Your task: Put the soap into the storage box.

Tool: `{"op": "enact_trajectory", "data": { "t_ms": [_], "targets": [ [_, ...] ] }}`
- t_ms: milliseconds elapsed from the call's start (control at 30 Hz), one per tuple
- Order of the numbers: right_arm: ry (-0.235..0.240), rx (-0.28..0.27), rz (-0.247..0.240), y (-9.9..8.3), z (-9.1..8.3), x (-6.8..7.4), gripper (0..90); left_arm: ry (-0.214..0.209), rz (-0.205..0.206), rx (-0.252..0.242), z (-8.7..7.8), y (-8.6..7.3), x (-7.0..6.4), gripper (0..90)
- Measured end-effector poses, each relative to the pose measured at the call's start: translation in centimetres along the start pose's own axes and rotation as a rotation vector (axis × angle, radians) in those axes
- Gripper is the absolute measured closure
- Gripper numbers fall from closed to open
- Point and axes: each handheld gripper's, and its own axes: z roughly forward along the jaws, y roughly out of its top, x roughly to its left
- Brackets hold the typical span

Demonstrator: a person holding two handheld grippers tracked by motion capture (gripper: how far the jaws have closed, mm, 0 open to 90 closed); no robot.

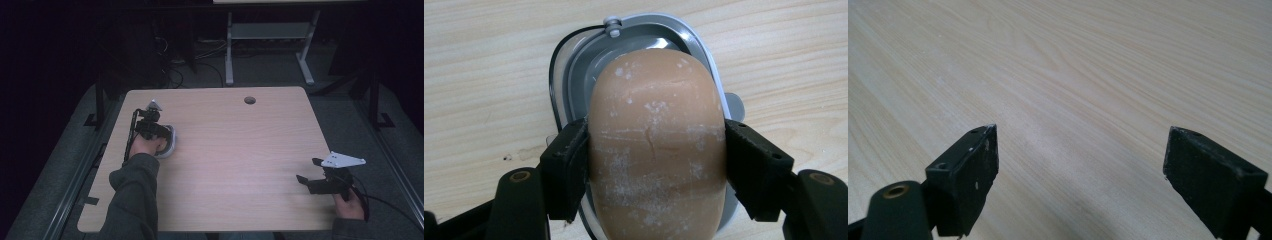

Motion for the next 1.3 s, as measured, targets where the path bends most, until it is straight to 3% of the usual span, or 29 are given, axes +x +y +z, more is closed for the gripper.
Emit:
{"op": "enact_trajectory", "data": {
  "t_ms": [367, 700, 1067, 1300],
  "targets": [
    [-0.001, -0.004, 0.006, 0.0, 0.0, 0.0, 14.0, 0.009, 0.02, 0.011, 0.0, 0.0, -0.2, 31.4],
    [0.002, 0.001, 0.007, 0.0, 0.0, 0.1, 14.0, 0.011, 0.036, -0.033, -1.2, 0.1, -0.3, 31.9],
    [0.004, 0.0, 0.008, 0.0, 0.0, 0.1, 14.0, -0.032, 0.037, -0.038, -1.4, 0.2, -0.6, 31.2],
    [0.0, 0.002, 0.003, 0.1, 0.0, 0.2, 14.0, -0.078, 0.043, -0.085, -2.2, 0.1, -0.7, 31.1]
  ]
}}
